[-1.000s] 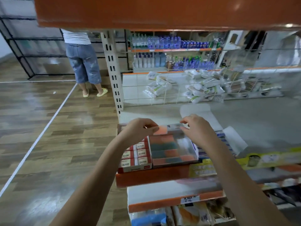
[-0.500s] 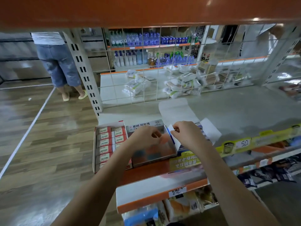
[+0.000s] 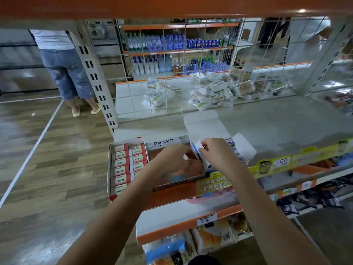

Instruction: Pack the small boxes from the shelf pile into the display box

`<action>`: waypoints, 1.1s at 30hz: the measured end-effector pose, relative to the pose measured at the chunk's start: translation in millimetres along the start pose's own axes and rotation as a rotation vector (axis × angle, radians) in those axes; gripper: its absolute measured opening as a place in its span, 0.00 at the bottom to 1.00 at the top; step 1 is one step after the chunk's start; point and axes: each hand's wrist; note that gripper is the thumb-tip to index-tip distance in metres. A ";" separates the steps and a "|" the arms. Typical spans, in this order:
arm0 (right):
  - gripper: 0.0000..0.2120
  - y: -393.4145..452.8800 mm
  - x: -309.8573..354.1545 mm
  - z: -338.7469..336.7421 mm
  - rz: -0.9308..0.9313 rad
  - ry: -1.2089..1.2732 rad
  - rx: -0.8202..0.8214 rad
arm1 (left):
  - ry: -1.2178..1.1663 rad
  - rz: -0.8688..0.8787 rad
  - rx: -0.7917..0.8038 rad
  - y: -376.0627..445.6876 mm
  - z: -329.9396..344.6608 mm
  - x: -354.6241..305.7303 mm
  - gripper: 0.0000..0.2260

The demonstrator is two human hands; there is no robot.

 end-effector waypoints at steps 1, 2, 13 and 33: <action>0.12 -0.1 -1.2 0.3 0.001 -0.002 -0.002 | 0.010 0.003 0.012 0.0 -1.7 1.2 0.11; 0.11 -0.1 -2.2 0.8 0.001 0.000 -0.004 | 0.015 0.005 0.024 -0.1 -3.5 2.1 0.11; 0.13 2.5 -2.7 3.2 0.000 -0.009 0.005 | 0.035 0.006 0.083 -4.9 -10.4 10.8 0.11; 0.10 3.0 9.1 -0.3 0.003 0.050 0.037 | 0.133 0.016 -0.040 -4.2 3.6 12.9 0.09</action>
Point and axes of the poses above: each hand's wrist, its own y-axis towards the middle knuckle, its own z-axis out of the palm, x = y × z, and after that the axes turned 2 degrees about x, right-handed
